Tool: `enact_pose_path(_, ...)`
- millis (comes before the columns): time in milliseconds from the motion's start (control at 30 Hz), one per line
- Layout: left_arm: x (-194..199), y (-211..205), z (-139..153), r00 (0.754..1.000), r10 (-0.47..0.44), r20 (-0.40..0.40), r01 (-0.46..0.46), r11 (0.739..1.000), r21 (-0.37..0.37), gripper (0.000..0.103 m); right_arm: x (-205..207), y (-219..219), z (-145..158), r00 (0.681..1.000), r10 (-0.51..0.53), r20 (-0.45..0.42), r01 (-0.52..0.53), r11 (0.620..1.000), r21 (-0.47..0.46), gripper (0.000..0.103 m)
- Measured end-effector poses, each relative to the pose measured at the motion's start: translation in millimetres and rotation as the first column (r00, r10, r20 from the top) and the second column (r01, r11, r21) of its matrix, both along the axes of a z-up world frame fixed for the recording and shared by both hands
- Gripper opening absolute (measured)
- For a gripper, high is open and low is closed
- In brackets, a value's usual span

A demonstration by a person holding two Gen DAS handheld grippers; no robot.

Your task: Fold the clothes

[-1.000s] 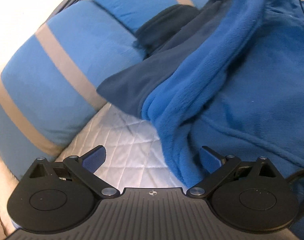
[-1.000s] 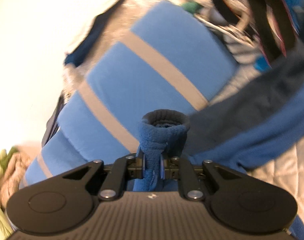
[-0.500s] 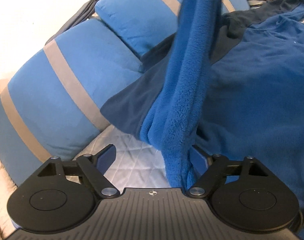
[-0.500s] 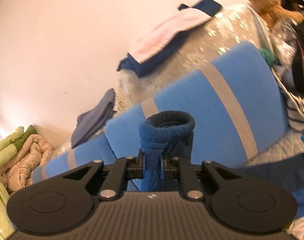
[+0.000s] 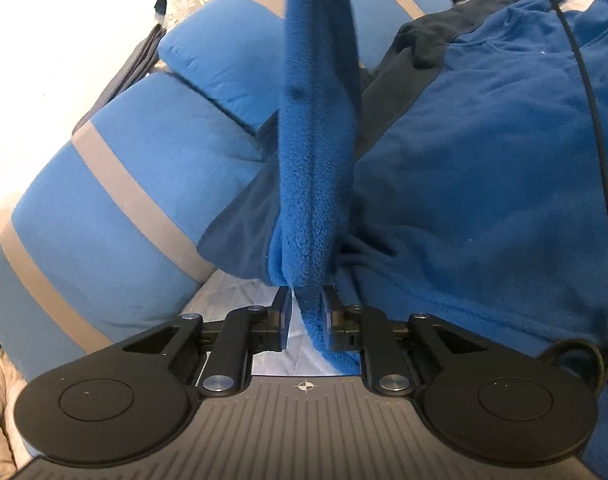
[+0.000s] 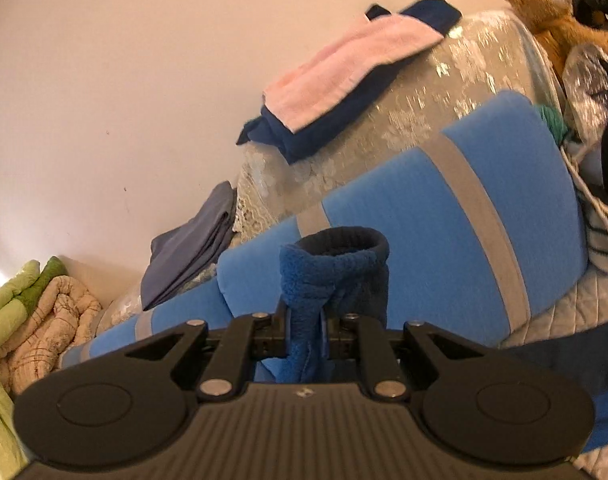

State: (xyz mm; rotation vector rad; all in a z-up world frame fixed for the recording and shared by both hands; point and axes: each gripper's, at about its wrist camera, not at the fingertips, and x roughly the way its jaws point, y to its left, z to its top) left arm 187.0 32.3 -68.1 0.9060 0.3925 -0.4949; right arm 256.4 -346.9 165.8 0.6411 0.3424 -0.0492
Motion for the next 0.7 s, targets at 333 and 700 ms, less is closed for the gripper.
enact_pose_path(333, 3.8, -26.0, -8.8, 1.000, -0.025, 0.001, 0.025, 1.000, 0.018, 0.033, -8.7, 3.6, 0.7, 1.000, 0.025, 0.006, -0.025, 1.000, 0.005, 0.013)
enact_pose_path(700, 21.9, -1.9, 5.5, 0.998, 0.069, 0.015, -0.069, 0.998, 0.013, 0.009, -27.2, -32.8, -37.5, 0.997, 0.025, -0.067, -0.022, 0.999, 0.045, 0.013)
